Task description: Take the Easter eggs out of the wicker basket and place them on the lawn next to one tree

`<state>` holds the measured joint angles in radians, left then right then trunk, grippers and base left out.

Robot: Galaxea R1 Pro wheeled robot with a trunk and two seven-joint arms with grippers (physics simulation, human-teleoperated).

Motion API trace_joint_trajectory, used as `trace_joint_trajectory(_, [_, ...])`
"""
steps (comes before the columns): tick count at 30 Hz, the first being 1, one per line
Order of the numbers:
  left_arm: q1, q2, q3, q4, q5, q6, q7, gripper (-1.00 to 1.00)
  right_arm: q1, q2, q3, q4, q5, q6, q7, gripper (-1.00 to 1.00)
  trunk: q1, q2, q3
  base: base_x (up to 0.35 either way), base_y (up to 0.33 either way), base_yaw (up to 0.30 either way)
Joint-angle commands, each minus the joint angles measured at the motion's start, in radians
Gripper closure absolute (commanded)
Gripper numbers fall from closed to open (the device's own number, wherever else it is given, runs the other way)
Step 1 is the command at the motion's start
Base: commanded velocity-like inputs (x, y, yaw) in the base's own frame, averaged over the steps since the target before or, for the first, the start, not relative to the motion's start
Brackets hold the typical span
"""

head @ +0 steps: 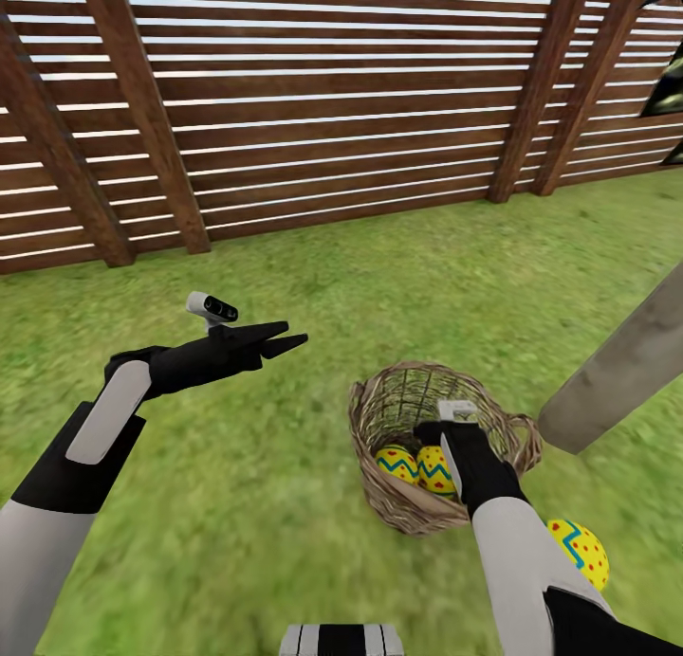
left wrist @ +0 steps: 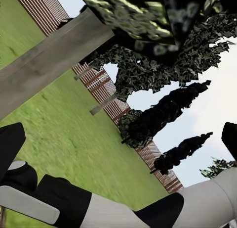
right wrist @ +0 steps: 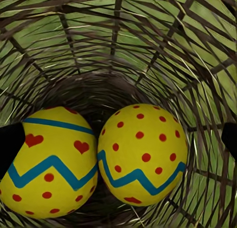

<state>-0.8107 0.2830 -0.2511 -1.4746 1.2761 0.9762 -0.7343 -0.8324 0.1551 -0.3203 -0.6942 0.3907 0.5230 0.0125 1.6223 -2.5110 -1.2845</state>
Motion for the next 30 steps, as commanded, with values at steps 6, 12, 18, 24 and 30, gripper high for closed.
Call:
trace_joint_trajectory(6, [-0.001, 0.001, -0.001, 0.0, 0.003, 0.004, -0.002, -1.0, -0.001, -0.002, -0.006, -0.003, 0.004, 0.003, 0.001, -1.0, 0.002, -0.002, -0.024, 0.0, 0.0, 0.0])
trace_joint_trajectory(12, [-0.001, 0.001, 0.0, 0.0, 0.003, 0.004, -0.002, -1.0, -0.001, -0.004, -0.009, -0.004, 0.005, 0.003, 0.001, -1.0, 0.005, -0.003, -0.047, 0.0, 0.0, 0.0])
trace_joint_trajectory(18, [-0.001, 0.0, -0.002, 0.0, 0.003, 0.004, -0.002, -1.0, -0.001, -0.003, -0.014, -0.005, 0.008, 0.002, -0.004, -1.0, 0.008, -0.005, -0.07, 0.0, 0.0, 0.0])
trace_joint_trajectory(24, [-0.001, 0.0, -0.002, 0.0, 0.003, 0.004, -0.002, -1.0, -0.001, -0.003, -0.014, -0.005, 0.007, 0.001, -0.022, -1.0, 0.01, -0.006, -0.09, 0.0, 0.0, 0.0])
trace_joint_trajectory(30, [-0.001, -0.001, -0.002, 0.0, 0.003, 0.004, -0.001, -1.0, -0.002, -0.004, -0.012, -0.014, 0.008, 0.001, 0.003, -1.0, 0.01, -0.006, -0.09, 0.0, 0.0, 0.0])
